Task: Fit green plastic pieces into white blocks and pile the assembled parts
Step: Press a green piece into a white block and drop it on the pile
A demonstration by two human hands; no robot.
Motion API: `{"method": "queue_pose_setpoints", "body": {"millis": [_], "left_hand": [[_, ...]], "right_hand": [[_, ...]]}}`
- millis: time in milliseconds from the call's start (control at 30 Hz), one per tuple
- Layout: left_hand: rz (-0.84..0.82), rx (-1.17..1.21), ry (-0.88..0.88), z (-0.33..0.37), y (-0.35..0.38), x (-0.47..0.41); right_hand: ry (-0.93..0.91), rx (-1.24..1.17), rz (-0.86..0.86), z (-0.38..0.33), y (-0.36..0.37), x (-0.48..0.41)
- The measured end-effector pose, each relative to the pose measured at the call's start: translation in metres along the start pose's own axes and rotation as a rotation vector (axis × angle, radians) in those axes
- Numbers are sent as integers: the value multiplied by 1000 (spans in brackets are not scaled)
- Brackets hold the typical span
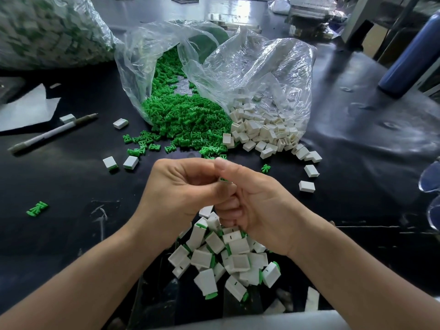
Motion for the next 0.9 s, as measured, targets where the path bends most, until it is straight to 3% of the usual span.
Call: {"method": "queue_pose_setpoints", "body": {"millis": [133,300,367,633,800,900], "left_hand": [[38,12,-7,-2,-4,-1],[169,-160,-24,0,-19,-1],[144,-193,-68,-4,-18,-2],[36,-192,-204,-15,-9,-2],[61,-197,-248,-20,-13,-2],[-12,-252,-232,-15,-11,-2]], "right_hand": [[-71,92,-20,-9,-4,-2],[-205,553,352,-36,-40,14],[-285,661,411,-47,-45,18],[-293,1139,421,-46,-27,16],[-294,1153,401,-44,-24,15],[-317,1144,363,-45,-21,15]]}}
Point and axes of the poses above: each hand's wrist, its own x-axis away from the middle knuckle, its own y-axis out of the palm, z = x × y, the point moved 8 cm from there along -x, towards the middle knuckle, and after that the axes turned 9 degrees about -z, right-handed, at the moved point
